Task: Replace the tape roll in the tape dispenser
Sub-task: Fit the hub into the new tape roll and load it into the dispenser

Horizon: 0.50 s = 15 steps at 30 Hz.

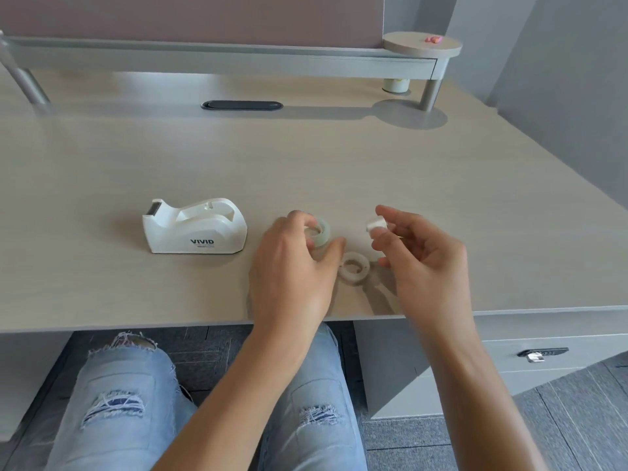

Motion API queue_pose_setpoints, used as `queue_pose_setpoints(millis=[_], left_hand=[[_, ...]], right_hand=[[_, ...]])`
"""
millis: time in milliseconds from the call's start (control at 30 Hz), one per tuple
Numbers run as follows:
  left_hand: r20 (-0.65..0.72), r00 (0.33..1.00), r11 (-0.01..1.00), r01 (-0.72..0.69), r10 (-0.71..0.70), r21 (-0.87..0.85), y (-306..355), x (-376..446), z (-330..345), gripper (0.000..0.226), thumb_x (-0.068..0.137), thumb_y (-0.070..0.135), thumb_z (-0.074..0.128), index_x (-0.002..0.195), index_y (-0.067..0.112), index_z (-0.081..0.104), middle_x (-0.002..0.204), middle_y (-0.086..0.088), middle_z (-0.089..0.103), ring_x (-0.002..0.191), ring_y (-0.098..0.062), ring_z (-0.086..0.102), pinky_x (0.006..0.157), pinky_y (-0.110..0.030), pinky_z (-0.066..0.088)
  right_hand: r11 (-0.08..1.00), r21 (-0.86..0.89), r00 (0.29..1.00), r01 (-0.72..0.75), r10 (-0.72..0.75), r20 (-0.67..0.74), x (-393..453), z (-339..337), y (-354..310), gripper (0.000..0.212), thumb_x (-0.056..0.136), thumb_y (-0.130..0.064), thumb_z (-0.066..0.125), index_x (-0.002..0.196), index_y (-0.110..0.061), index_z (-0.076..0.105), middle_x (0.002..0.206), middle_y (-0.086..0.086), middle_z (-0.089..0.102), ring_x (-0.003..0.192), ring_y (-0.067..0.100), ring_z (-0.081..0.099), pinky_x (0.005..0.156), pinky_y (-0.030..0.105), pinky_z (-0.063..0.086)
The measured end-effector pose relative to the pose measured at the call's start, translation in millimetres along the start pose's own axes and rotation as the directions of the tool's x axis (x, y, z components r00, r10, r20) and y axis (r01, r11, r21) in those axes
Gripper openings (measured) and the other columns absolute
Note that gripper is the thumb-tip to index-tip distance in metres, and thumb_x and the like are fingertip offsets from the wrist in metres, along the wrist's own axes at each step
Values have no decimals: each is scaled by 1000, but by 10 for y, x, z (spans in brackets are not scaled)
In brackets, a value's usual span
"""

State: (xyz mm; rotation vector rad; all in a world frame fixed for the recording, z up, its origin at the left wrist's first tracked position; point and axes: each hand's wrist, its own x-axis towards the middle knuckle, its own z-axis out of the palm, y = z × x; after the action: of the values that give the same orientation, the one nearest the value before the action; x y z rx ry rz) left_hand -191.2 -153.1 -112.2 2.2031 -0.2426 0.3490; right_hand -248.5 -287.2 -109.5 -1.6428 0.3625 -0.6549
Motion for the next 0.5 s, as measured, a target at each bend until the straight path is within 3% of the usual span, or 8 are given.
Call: queue_pose_setpoints(millis=[67, 133, 233, 333, 500], left_hand=[[-47, 999, 992, -22, 28, 126, -41, 57, -10, 44, 85, 45, 76, 118, 18, 65, 109, -2, 63, 104, -27, 63, 83, -39, 50], [4, 1000, 969, -7, 6, 247, -63, 123, -6, 56, 83, 50, 76, 121, 13, 61, 116, -7, 58, 111, -33, 60, 85, -44, 50], [95, 995, 929, 5, -43, 369, -64, 210, 14, 63, 79, 59, 76, 113, 9, 59, 115, -11, 55, 112, -38, 58, 86, -45, 48], [140, 988, 919, 6, -66, 395, -68, 280, 23, 66, 78, 63, 75, 112, 8, 62, 117, -11, 55, 114, -37, 56, 91, -45, 47], [110, 992, 949, 21, -59, 315, -85, 278, 34, 54, 76, 56, 78, 115, 20, 66, 115, -5, 58, 111, -34, 59, 92, -45, 50]], right_hand=[[1000, -7, 1000, 8, -8, 4, 28, 25, 9, 19, 98, -14, 71, 110, -27, 79, 95, 16, 74, 75, 13, 68, 66, 29, 60], [1000, 2, 1000, 6, -6, 12, 54, 54, 29, 19, 97, -15, 72, 110, -26, 79, 92, 14, 74, 76, 13, 69, 74, 38, 62], [1000, 13, 1000, -4, 4, 25, 75, 67, 60, 18, 97, -17, 73, 110, -26, 80, 83, -1, 70, 75, 9, 67, 72, 35, 61], [1000, 19, 999, -6, 5, 34, 78, 45, 78, 18, 97, -17, 72, 111, -26, 80, 84, -5, 69, 74, 10, 67, 66, 26, 58], [999, 35, 999, -20, 19, 27, 75, 18, 91, 16, 97, -17, 73, 108, -26, 80, 86, 4, 72, 73, 14, 67, 63, 25, 56]])
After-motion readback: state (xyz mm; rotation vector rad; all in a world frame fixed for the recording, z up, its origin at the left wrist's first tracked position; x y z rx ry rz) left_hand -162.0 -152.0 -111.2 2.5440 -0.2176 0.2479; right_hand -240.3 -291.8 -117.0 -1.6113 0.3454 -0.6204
